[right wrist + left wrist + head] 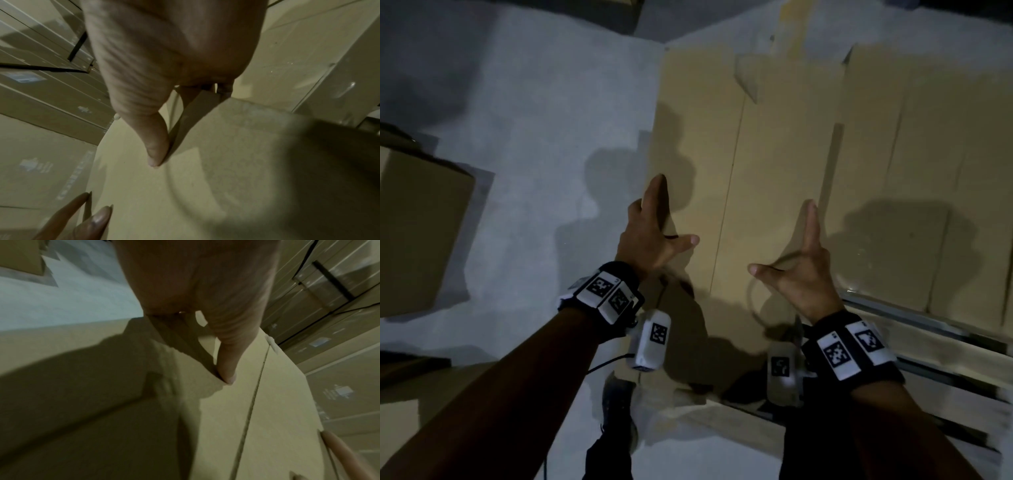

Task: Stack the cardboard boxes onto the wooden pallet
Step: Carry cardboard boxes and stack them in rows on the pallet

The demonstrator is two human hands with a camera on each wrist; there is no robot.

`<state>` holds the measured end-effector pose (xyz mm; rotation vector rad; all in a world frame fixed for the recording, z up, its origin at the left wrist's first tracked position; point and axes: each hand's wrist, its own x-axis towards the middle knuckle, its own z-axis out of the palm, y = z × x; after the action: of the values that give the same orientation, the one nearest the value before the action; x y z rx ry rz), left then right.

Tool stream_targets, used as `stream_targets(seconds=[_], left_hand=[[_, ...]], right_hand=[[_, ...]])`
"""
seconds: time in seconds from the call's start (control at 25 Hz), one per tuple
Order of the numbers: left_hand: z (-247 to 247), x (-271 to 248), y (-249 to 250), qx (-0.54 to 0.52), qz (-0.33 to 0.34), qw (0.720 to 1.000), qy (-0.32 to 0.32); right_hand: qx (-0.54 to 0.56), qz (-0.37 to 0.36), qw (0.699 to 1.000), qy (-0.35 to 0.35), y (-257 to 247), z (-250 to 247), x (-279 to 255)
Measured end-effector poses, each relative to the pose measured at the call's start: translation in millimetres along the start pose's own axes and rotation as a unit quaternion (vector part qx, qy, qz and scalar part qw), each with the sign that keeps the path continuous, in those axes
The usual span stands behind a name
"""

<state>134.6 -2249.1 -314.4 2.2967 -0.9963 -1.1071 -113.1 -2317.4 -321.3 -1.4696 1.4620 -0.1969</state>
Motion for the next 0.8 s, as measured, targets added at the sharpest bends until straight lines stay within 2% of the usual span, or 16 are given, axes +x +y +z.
stream_targets(seconds=[0.08, 0.12, 0.28, 0.4, 0.52, 0.8], left_hand=[[7.6, 10.7, -1.8, -0.002, 0.003, 1.000, -0.001], [25.0, 33.7, -7.1, -0.004, 0.000, 1.000, 0.005], [31.7, 57.6, -2.3, -0.016, 0.005, 1.000, 0.013], [41.0, 84.2, 1.9, -0.020, 0.014, 0.999, 0.020], [46.9, 110.5, 8.3, -0.025, 0.026, 0.999, 0.035], [61.4, 158.6, 24.2, 0.005, 0.034, 0.998, 0.052]], right_hand=[[-0.011, -0.013, 1.000, 0.004, 5.2, 1.7, 13.3], [-0.011, -0.021, 1.000, 0.005, 21.3, 6.8, 39.4], [-0.014, -0.019, 0.999, 0.027, 24.3, 7.8, 62.5], [-0.013, -0.073, 0.997, 0.034, 28.1, 4.4, 88.9], [-0.031, -0.091, 0.994, 0.056, 28.7, 0.0, 112.7], [-0.112, -0.017, 0.993, 0.045, 21.1, -8.7, 164.5]])
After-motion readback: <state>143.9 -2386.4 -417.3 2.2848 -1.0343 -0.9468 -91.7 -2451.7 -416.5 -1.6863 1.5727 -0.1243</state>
